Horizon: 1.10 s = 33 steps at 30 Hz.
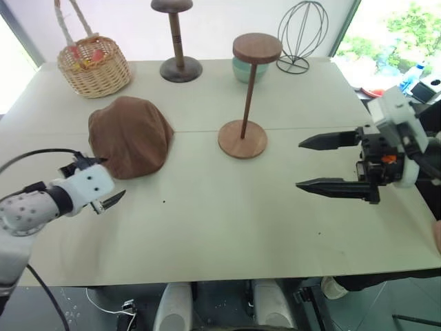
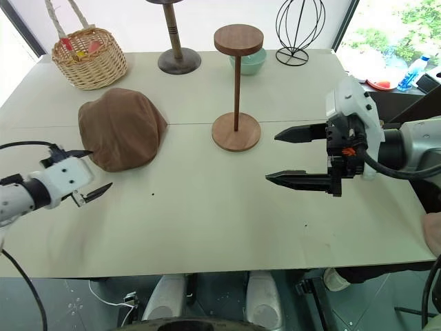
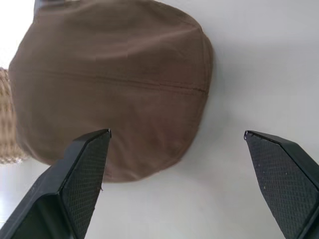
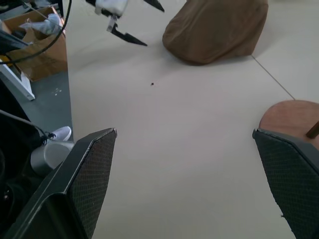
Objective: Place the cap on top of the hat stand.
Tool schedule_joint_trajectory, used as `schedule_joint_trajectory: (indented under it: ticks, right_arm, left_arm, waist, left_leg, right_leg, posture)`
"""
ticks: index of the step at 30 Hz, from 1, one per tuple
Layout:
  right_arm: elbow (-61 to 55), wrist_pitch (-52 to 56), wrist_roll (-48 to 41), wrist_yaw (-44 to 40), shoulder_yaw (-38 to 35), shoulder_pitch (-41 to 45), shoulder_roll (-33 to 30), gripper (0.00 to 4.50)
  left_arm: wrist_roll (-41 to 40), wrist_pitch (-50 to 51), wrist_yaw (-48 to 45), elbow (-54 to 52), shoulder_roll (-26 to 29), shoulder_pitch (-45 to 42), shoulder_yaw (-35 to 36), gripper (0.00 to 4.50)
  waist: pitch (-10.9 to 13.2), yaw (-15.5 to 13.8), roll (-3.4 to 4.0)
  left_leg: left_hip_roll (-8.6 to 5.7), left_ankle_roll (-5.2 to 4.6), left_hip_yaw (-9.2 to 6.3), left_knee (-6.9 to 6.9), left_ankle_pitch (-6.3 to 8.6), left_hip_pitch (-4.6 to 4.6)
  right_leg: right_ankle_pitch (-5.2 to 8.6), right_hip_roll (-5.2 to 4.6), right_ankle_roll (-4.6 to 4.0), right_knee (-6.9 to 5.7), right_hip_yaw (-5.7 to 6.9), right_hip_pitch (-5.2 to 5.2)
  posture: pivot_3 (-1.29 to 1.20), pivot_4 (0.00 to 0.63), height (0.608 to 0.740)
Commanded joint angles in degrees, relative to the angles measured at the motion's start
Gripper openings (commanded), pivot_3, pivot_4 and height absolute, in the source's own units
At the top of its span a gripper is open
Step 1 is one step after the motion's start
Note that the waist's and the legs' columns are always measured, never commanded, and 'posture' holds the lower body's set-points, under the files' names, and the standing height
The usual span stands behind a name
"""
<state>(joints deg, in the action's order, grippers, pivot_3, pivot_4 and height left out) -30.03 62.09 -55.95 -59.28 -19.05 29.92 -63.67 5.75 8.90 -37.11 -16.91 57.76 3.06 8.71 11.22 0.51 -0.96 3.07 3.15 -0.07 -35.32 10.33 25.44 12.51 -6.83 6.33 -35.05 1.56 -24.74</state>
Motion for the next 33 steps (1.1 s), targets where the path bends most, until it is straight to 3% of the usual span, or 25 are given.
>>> schedule_joint_trajectory:
  ticks: [1, 10, 17, 29, 32, 33]
  right_arm:
    - [-2.0, 0.8, -3.8, 4.0, -2.8, 0.8, 0.2, 4.5]
    - [-4.1, 0.6, -9.5, 12.8, -2.0, 1.4, 1.2, 4.5]
    - [-4.3, -0.1, -11.1, 16.8, 0.0, 2.4, 2.0, 4.5]
    - [-2.6, -1.5, -10.7, 17.2, 1.7, 3.6, 1.7, 4.5]
    - [-2.6, -1.9, -10.6, 16.8, 1.4, 3.1, 1.3, 4.5]
    - [-2.7, -2.0, -10.5, 16.7, 1.2, 2.8, 1.2, 4.5]
  left_arm:
    - [6.4, -2.9, 3.8, 1.4, -2.4, -3.2, -4.6, 4.49]
    - [19.4, -6.2, 8.6, 9.5, -5.8, -10.7, -13.9, 4.49]
    - [28.5, -7.5, 17.7, 22.7, -9.9, -19.6, -18.6, 4.49]
    - [31.0, -9.2, 25.7, 40.0, -15.2, -31.4, -21.3, 4.49]
    - [30.4, -10.4, 26.0, 41.2, -15.3, -31.7, -21.4, 3.61]
    - [30.4, -10.7, 26.1, 41.3, -15.4, -31.7, -21.4, 3.07]
  waist:
    - [0.0, 0.0, -0.02]
    - [0.0, -0.2, -0.02]
    - [-0.1, -1.4, 0.08]
    - [-0.2, -1.3, 0.09]
    - [-0.2, -1.3, 0.11]
    - [-0.2, -1.3, 0.1]
  left_leg:
    - [0.0, -0.02, 0.01, 0.0, -0.01, 0.01]
    - [0.01, -0.13, -0.01, -0.01, -0.08, -0.02]
    - [0.01, -0.13, -0.03, -0.08, -0.08, -0.12]
    - [0.01, -0.15, -0.1, -0.37, -0.09, -0.08]
    - [0.01, -0.15, -0.1, -0.37, -0.09, -0.09]
    - [0.01, -0.15, -0.1, -0.37, -0.09, -0.09]
  right_leg:
    - [0.0, 0.0, 0.0, 0.0, 0.0, -0.01]
    - [-0.01, 0.01, 0.01, -0.07, 0.01, 0.02]
    - [-0.03, 0.01, 0.0, -0.09, 0.02, 0.16]
    - [-0.05, 0.04, 0.02, -0.26, 0.04, 0.21]
    - [-0.05, 0.04, 0.02, -0.27, 0.04, 0.21]
    - [-0.05, 0.03, 0.02, -0.29, 0.04, 0.21]
  posture:
    - [0.0, 0.15, 0.728]
    - [0.0, 0.15, 0.728]
    - [0.0, 0.15, 0.728]
    - [0.0, 0.15, 0.728]
    - [0.0, 0.15, 0.728]
    - [0.0, 0.15, 0.728]
